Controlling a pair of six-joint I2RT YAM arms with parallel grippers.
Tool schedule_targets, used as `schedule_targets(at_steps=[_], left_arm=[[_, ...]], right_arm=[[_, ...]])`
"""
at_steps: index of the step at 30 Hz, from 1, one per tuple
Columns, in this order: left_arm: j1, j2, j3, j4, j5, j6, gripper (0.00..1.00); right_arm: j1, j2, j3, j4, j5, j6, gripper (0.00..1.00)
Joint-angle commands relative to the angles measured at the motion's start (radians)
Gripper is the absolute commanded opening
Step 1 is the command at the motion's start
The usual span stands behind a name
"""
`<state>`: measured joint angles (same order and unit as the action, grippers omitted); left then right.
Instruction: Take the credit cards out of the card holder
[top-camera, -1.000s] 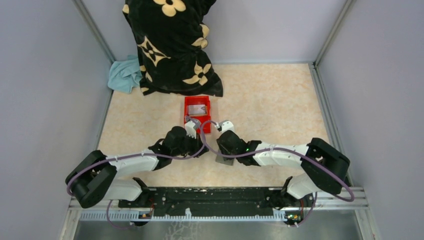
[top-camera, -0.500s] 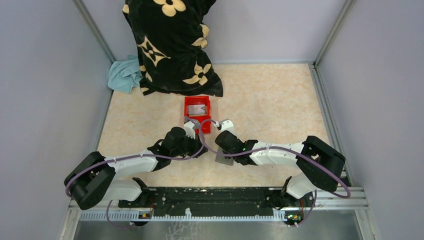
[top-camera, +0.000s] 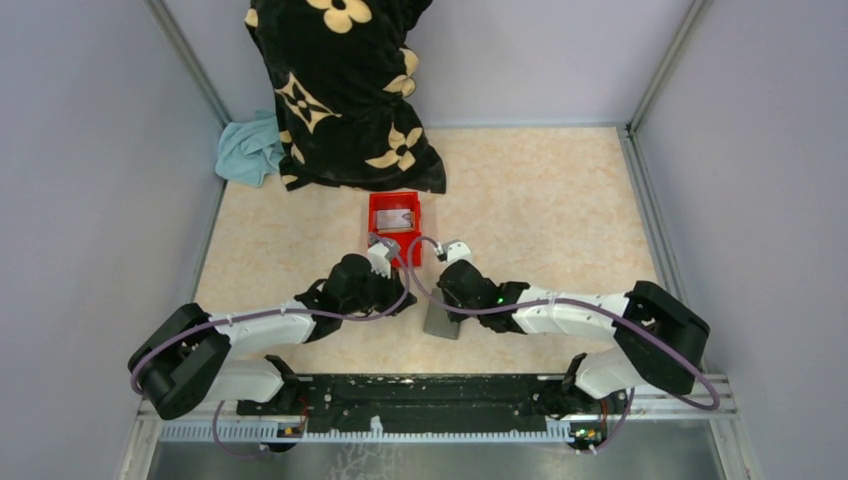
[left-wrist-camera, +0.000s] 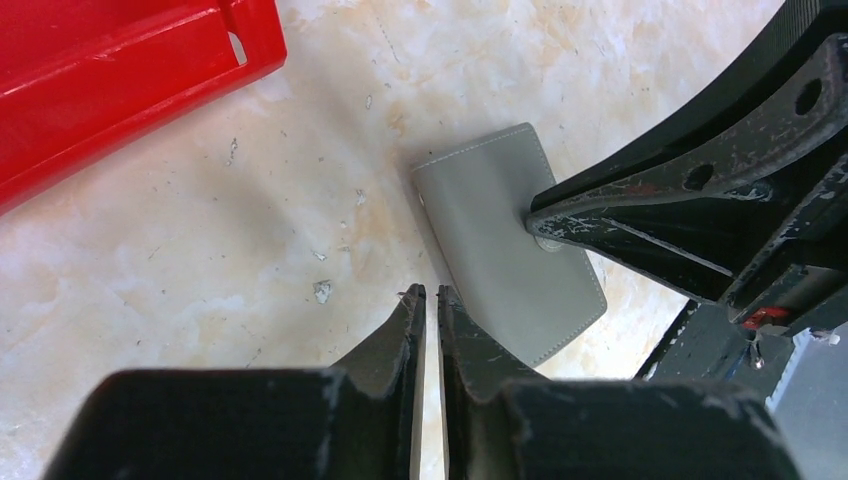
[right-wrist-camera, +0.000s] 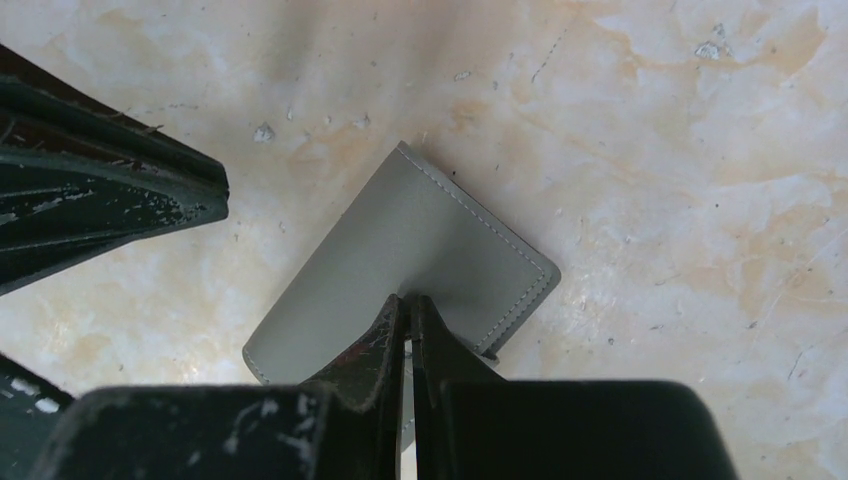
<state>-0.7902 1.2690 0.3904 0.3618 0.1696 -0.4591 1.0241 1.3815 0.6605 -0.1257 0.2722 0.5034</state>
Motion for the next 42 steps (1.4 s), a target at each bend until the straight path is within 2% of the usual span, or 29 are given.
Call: schedule_targets(at_steps=[1,5,9,12,17,28,37,42], left_arm=[[-0.004,-0.007,-0.014,0.053,0.022,0.003,0.15],[-0.004,-0.003,-0.019,0.074,0.055,-0.016,0.15],[-0.007,-0.011,-0.017,0.128,0.127,-0.048,0.15],[-0.021,0.016,0.008,0.156,0.193,-0.041,0.19],[-0.048,0.124,0.029,0.199,0.234,-0.059,0.29],[-0.061,0.354,-0.002,0.411,0.286,-0.124,0.34],[-0.06,0.4,0.04,0.329,0.212,-0.122,0.32],[-0.063,0.428,0.047,0.327,0.204,-0.148,0.32]], right_arm=[[-0.041,-0.079,-0.051,0.106,-0.1,0.044,0.0],[-0.101,-0.131,-0.118,0.2,-0.191,0.078,0.0],[-0.107,-0.126,-0.098,0.152,-0.161,0.05,0.0],[-0.107,-0.108,-0.091,0.155,-0.163,0.039,0.0],[-0.107,-0.09,-0.083,0.179,-0.188,0.039,0.0],[-0.108,-0.102,-0.087,0.186,-0.211,0.031,0.0],[-0.121,-0.123,-0.125,0.261,-0.29,0.065,0.0],[-0.212,-0.199,-0.226,0.387,-0.427,0.135,0.0]])
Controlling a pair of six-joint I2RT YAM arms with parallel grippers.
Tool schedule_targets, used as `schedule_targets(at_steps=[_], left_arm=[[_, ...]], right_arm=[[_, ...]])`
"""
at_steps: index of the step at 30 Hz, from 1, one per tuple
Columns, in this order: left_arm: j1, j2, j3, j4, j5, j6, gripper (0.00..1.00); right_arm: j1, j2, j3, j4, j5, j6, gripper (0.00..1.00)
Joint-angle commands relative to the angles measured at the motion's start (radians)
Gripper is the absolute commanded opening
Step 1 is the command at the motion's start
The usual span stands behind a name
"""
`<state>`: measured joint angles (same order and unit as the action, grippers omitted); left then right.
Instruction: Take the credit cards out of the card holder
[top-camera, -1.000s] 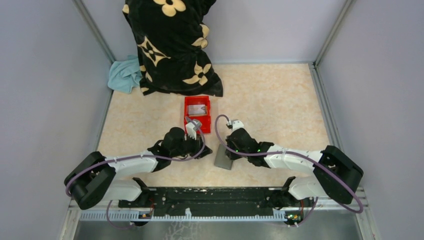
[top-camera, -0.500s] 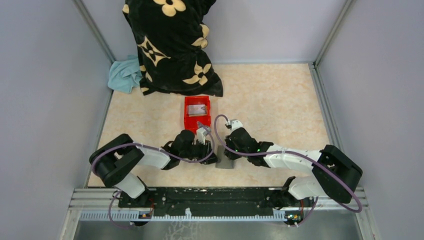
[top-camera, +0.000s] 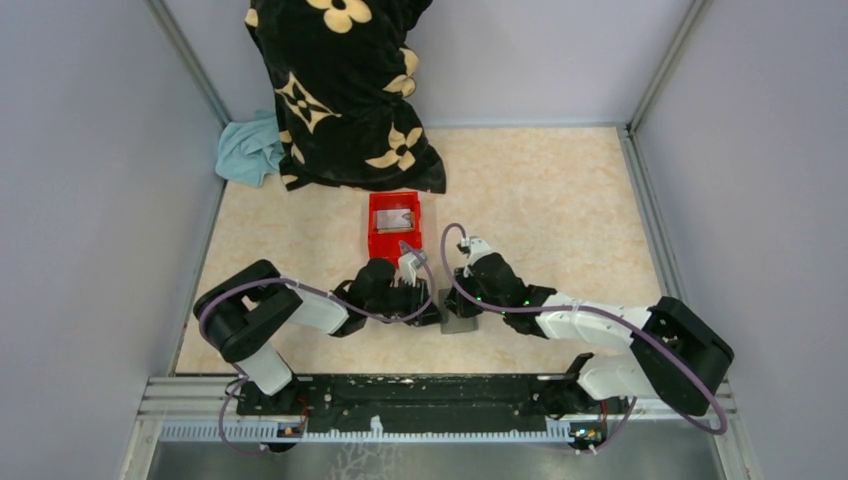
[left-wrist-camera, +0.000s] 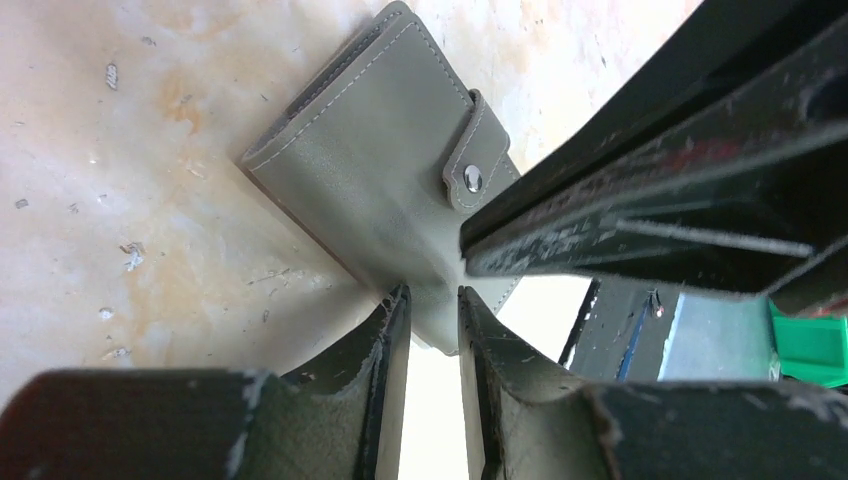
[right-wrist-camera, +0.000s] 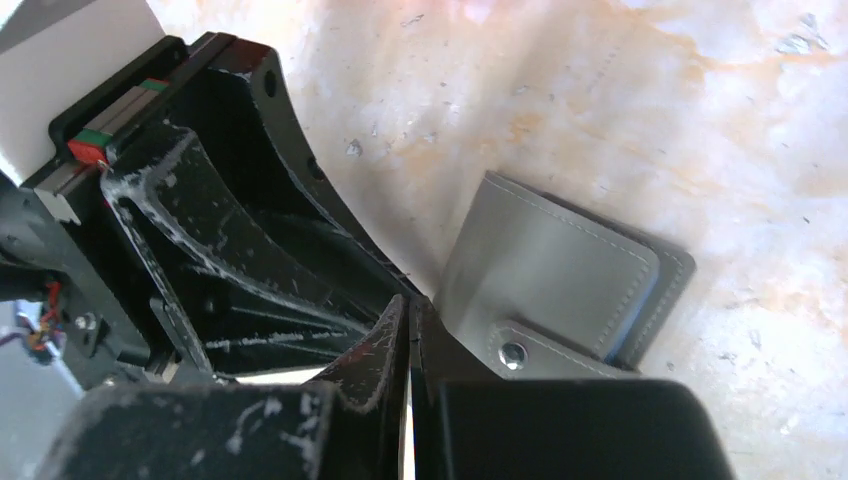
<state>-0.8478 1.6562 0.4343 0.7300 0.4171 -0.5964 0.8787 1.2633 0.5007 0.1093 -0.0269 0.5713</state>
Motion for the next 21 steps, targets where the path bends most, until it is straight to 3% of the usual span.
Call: schedule_targets(at_steps=[1,6,7,10,12,18,21], left_arm=[[-0.004,0.043,0.002,-0.035,-0.043,-0.017,0.32],[-0.003,0.048,0.009,-0.034,-0.044,-0.019,0.32],[-0.003,0.049,0.013,-0.037,-0.043,-0.019,0.32],[-0.004,0.055,0.023,-0.043,-0.041,-0.018,0.32],[-0.004,0.056,0.028,-0.046,-0.04,-0.019,0.31],[-0.004,0.044,0.025,-0.055,-0.044,-0.018,0.32],[-0.003,0.033,0.018,-0.065,-0.054,-0.014,0.32]], right_arm=[[-0.079,-0.096,-0.08,0.159,-0.141,0.074,0.0],[-0.085,-0.126,-0.014,-0.045,-0.031,-0.023,0.0],[-0.085,-0.132,-0.005,-0.072,-0.008,-0.04,0.05],[-0.08,-0.14,0.023,-0.13,0.048,-0.08,0.34],[-0.055,-0.119,0.057,-0.186,0.099,-0.114,0.41],[0.057,0.043,0.185,-0.32,0.297,-0.151,0.43],[0.073,0.106,0.204,-0.326,0.307,-0.142,0.44]])
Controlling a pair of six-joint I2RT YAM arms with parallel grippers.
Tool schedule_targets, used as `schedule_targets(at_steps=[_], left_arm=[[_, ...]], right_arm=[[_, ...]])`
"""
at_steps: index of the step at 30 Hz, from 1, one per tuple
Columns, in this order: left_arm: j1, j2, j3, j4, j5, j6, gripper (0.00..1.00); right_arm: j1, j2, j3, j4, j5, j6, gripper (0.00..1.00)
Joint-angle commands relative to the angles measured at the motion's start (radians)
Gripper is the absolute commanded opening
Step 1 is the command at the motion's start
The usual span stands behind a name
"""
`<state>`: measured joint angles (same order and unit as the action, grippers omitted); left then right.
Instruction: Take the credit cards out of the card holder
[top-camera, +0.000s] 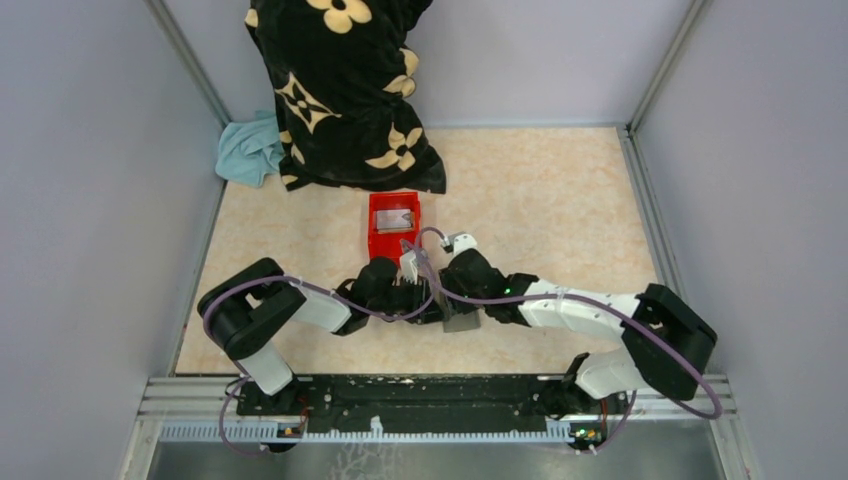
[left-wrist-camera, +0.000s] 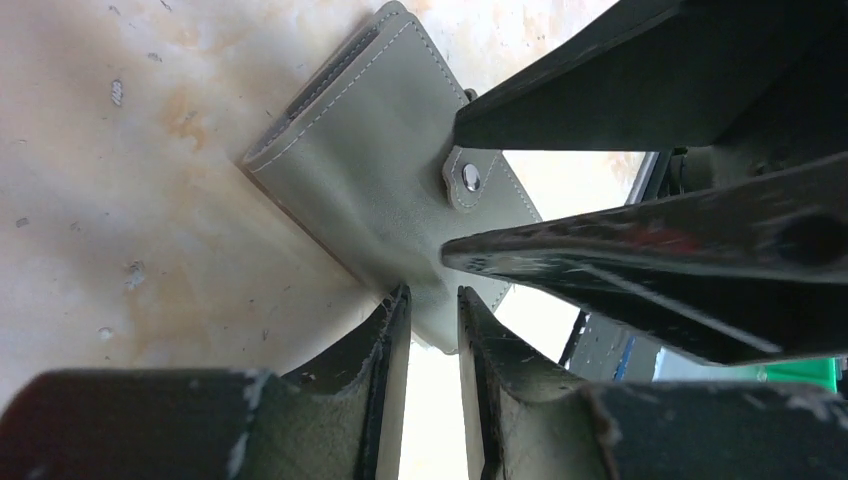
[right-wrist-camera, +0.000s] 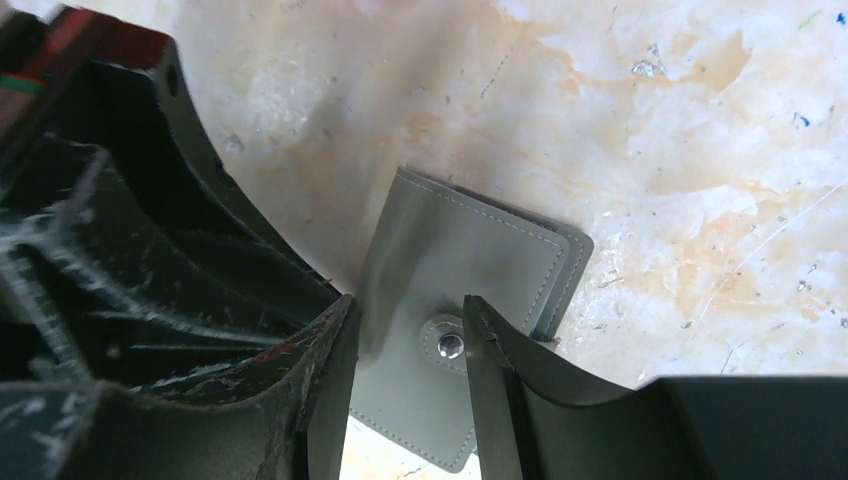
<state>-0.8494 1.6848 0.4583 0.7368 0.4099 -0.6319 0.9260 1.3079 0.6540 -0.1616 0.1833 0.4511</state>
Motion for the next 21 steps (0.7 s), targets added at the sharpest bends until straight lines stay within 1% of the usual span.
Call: schedule_targets(at_steps=[1,10,16,18,20,21], left_arm=[[-0.002,0.002,-0.008,-0.073,-0.051,0.024,0.31],[-0.003,0.011,-0.012,-0.067,-0.05,0.019,0.32],[-0.003,0.017,-0.009,-0.057,-0.046,0.016,0.31],[-0.002,0.018,-0.01,-0.056,-0.046,0.016,0.32],[-0.002,0.017,-0.012,-0.056,-0.046,0.017,0.32],[-0.002,0.013,-0.013,-0.056,-0.047,0.017,0.32]], right_arm=[[0.031,0.074,0.054,-0.057,0.102,-0.018,0.44],[0.074,0.11,0.087,-0.173,0.227,-0.018,0.43],[0.091,0.136,0.081,-0.199,0.244,-0.019,0.37],[0.095,0.159,0.085,-0.206,0.246,-0.012,0.33],[0.097,0.18,0.088,-0.212,0.239,-0.008,0.25],[0.097,0.191,0.09,-0.216,0.24,-0.001,0.17]])
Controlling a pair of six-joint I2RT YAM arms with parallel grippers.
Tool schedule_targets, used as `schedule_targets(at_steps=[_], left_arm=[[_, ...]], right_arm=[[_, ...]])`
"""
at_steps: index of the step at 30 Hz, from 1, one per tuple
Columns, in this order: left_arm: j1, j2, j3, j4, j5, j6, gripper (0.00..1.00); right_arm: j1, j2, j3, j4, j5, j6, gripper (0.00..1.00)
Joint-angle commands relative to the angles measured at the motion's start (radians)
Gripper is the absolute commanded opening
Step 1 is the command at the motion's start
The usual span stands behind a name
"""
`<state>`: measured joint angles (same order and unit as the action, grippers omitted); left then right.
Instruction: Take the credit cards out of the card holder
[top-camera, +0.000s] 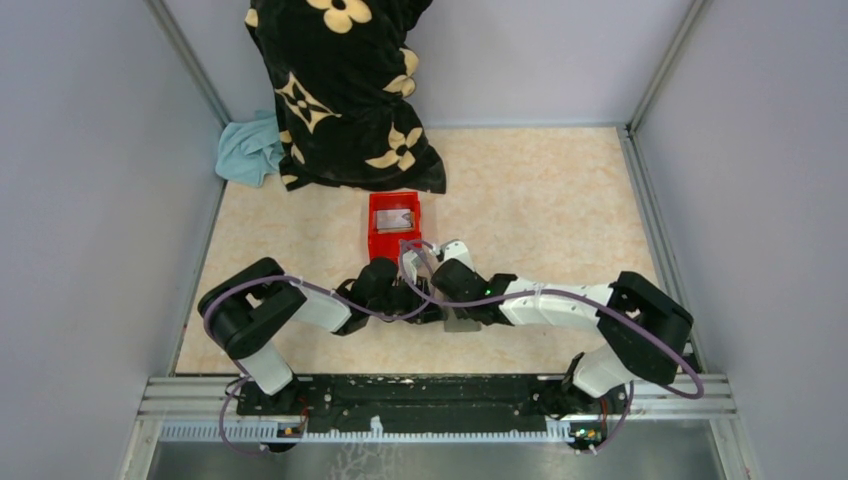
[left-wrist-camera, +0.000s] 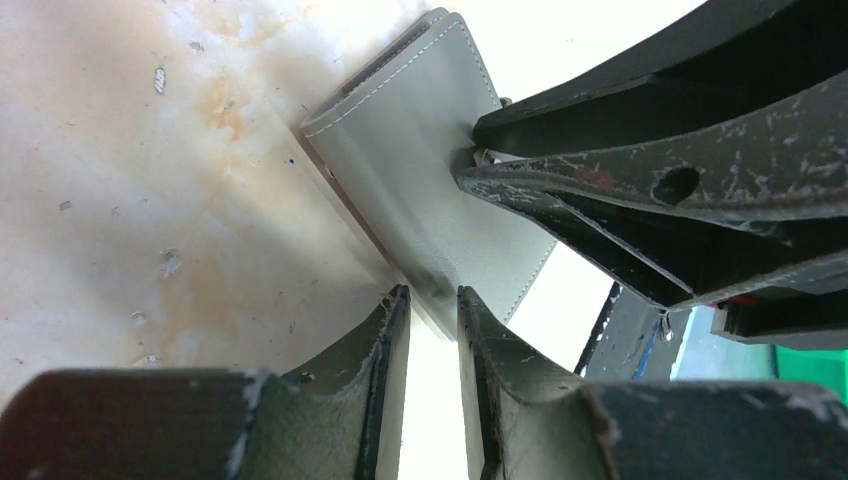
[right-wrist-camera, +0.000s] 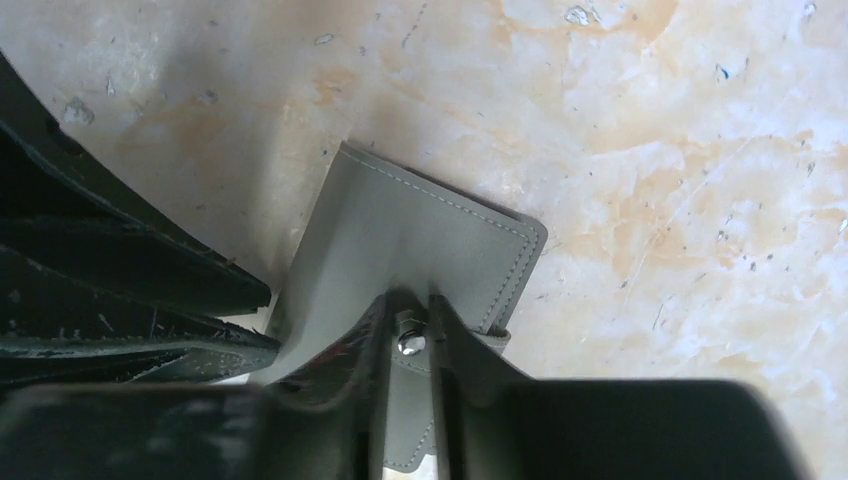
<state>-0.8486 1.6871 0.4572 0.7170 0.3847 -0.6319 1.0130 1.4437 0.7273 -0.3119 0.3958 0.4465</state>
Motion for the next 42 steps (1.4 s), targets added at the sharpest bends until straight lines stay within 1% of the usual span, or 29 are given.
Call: schedule_targets(at_steps=[1,2,8,10,12,15,17,21,25,28,30,32,33,35,36,38,42], left_arm=[[-0.003,0.009,-0.014,-0.036,-0.023,0.017,0.32],[-0.003,0.008,-0.016,-0.036,-0.023,0.018,0.32],[-0.003,0.003,-0.017,-0.036,-0.023,0.02,0.32],[-0.004,0.0,-0.017,-0.036,-0.023,0.019,0.32],[-0.003,-0.004,-0.018,-0.037,-0.023,0.019,0.32],[-0.003,-0.013,-0.022,-0.039,-0.025,0.02,0.32],[-0.004,-0.015,-0.023,-0.039,-0.025,0.02,0.32],[-0.003,-0.014,-0.02,-0.035,-0.022,0.02,0.31],[-0.004,-0.022,-0.017,-0.031,-0.01,0.016,0.31],[-0.004,-0.062,-0.023,-0.045,-0.029,-0.01,0.33],[-0.004,-0.104,-0.033,-0.056,-0.043,-0.038,0.38],[-0.005,-0.158,-0.045,-0.064,-0.061,-0.053,0.52],[-0.005,-0.187,-0.047,-0.084,-0.083,-0.054,0.58],[-0.006,-0.243,-0.041,-0.162,-0.152,-0.044,0.66],[-0.006,-0.265,-0.034,-0.184,-0.165,-0.026,0.68],[-0.006,-0.291,-0.014,-0.203,-0.147,-0.01,0.7],[-0.013,-0.27,0.002,-0.101,-0.002,-0.023,0.7]], right_arm=[[0.011,0.06,0.017,-0.069,0.026,0.012,0.08],[0.012,0.061,0.015,-0.068,0.023,0.018,0.0],[0.008,0.044,0.001,-0.052,-0.007,0.058,0.0],[-0.001,0.007,-0.012,-0.029,-0.03,0.078,0.0],[-0.035,-0.061,-0.052,0.035,-0.112,0.099,0.0],[-0.131,-0.192,-0.138,0.16,-0.286,0.13,0.0],[-0.177,-0.262,-0.176,0.191,-0.341,0.13,0.0],[-0.195,-0.309,-0.16,0.122,-0.324,0.104,0.0],[-0.224,-0.338,-0.202,0.189,-0.395,0.13,0.0],[-0.225,-0.319,-0.202,0.18,-0.36,0.126,0.0],[-0.225,-0.301,-0.197,0.18,-0.348,0.114,0.0],[-0.224,-0.284,-0.186,0.174,-0.344,0.107,0.0],[-0.224,-0.278,-0.18,0.175,-0.344,0.102,0.0],[-0.223,-0.267,-0.174,0.178,-0.34,0.095,0.0],[-0.223,-0.262,-0.172,0.18,-0.34,0.091,0.0],[-0.223,-0.253,-0.168,0.186,-0.35,0.091,0.0],[-0.224,-0.243,-0.171,0.208,-0.373,0.092,0.0]])
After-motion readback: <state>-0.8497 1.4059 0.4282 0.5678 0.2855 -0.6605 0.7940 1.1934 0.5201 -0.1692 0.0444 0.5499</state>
